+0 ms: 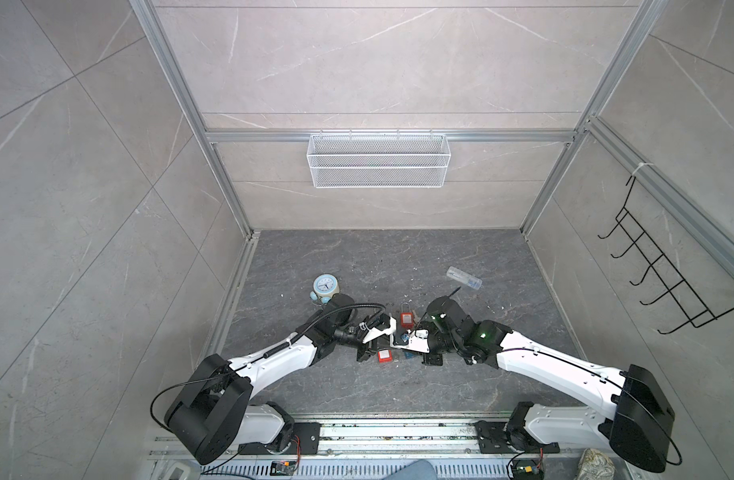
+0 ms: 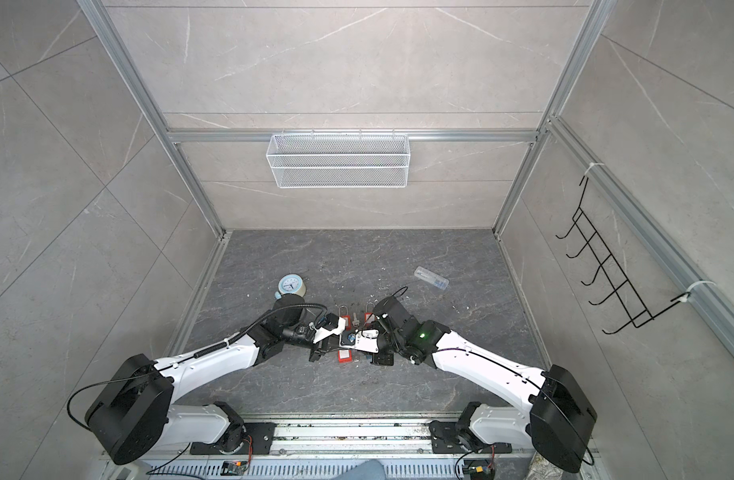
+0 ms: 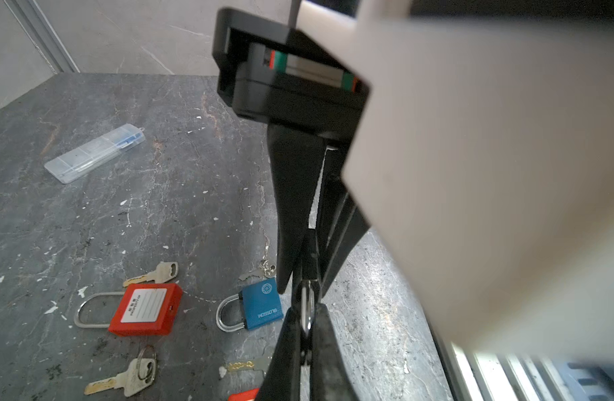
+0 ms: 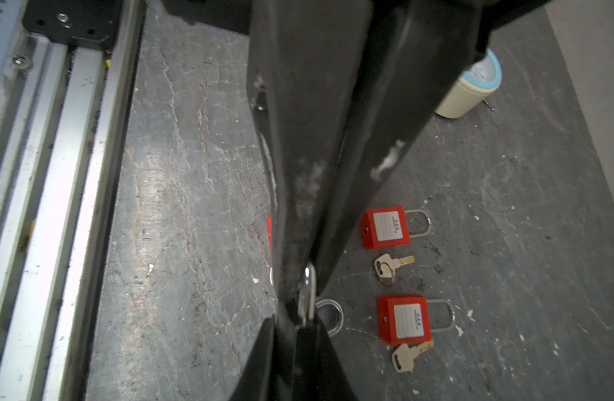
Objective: Lock with the key
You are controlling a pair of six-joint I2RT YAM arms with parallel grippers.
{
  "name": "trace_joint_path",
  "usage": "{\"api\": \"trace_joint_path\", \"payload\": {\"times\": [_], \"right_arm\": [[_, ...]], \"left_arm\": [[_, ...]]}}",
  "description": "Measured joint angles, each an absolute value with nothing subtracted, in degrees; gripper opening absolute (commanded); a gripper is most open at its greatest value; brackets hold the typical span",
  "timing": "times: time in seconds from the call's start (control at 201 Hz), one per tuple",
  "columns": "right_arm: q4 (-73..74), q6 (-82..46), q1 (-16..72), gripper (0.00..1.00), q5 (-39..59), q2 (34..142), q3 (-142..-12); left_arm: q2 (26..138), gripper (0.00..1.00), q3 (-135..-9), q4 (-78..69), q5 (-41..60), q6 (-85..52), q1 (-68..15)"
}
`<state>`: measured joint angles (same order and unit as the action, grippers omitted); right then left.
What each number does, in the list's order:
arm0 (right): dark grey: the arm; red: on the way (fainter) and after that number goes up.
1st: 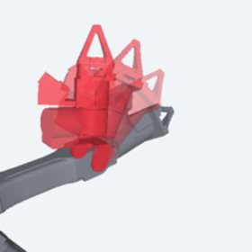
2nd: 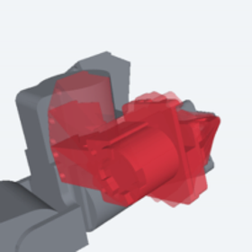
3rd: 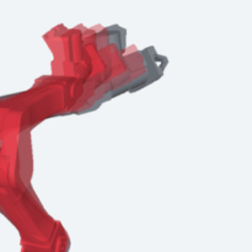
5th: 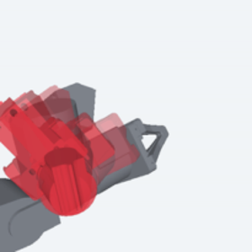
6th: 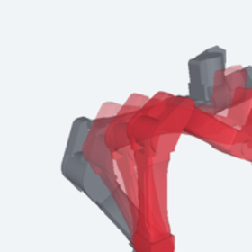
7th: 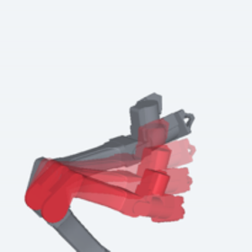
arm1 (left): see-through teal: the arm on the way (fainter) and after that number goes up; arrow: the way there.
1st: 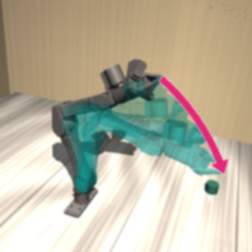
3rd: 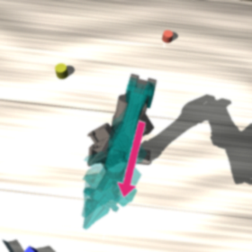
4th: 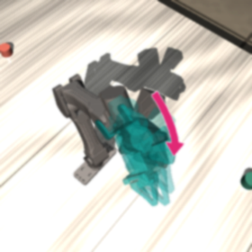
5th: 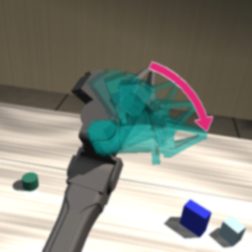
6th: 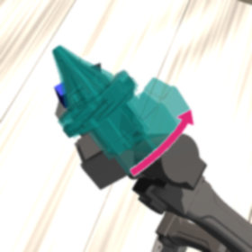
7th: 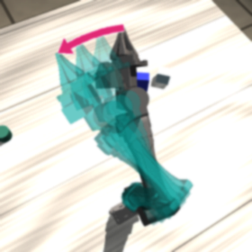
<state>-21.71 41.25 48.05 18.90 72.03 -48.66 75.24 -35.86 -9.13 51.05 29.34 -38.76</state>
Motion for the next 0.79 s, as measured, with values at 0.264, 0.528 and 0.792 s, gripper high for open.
{"api": "trace_joint_path", "payload": {"times": [0.264,0.528,0.792], "right_arm": [[-24.2,43.6,48.2,0.03,21.7,73.0,-50.7],[-22.5,42.4,50.3,0.40,18.0,69.1,-51.9],[-24.7,40.0,50.8,0.44,11.6,58.8,-51.9]], "left_arm": [[71.3,0.00,-35.7,-3.7,50.1,29.7,-39.1],[68.7,0.00,-40.9,6.2,49.9,35.1,-37.1],[68.1,0.00,-45.1,15.4,49.8,40.1,-33.9]]}}
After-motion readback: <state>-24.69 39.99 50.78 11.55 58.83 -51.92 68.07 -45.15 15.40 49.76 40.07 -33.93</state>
